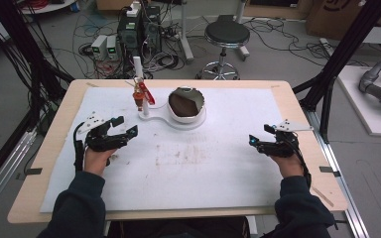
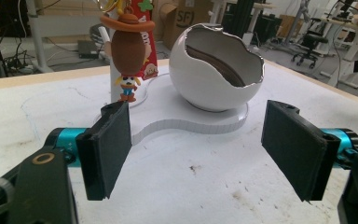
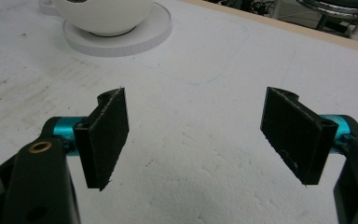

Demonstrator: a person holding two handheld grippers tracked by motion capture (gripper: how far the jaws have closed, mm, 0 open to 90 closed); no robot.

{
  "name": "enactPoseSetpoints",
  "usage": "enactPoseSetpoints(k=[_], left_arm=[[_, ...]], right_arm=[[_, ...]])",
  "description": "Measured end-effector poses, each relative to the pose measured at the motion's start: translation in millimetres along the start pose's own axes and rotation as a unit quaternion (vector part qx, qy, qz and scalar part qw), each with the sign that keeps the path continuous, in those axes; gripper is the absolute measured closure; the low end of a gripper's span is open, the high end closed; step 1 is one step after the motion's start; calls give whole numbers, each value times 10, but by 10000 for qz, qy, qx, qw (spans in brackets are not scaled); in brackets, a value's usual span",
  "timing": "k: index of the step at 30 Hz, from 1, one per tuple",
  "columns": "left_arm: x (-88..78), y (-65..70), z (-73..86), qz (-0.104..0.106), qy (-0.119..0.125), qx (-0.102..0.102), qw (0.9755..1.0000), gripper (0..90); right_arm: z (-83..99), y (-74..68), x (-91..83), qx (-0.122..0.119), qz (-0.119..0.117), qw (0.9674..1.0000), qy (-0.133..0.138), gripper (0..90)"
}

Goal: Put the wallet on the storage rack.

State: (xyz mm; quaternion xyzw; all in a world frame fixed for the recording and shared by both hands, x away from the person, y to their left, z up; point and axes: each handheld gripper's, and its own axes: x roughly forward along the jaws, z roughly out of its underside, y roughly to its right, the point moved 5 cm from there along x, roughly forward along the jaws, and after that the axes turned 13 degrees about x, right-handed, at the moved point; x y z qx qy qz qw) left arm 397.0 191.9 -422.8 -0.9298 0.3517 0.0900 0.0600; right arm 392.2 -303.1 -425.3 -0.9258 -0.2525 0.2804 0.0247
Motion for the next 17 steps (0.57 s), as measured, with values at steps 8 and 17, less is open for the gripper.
enactPoseSetpoints(k=[8,17], left_arm=[[-18,-1,-5,-47,61,9,10000,243],[-18,-4,-2,-41,68,-13,10000,245]], right_arm=[[0,28,-14,33,5,10000,30,238],[3,35,-2,29,5,10000,14,238]])
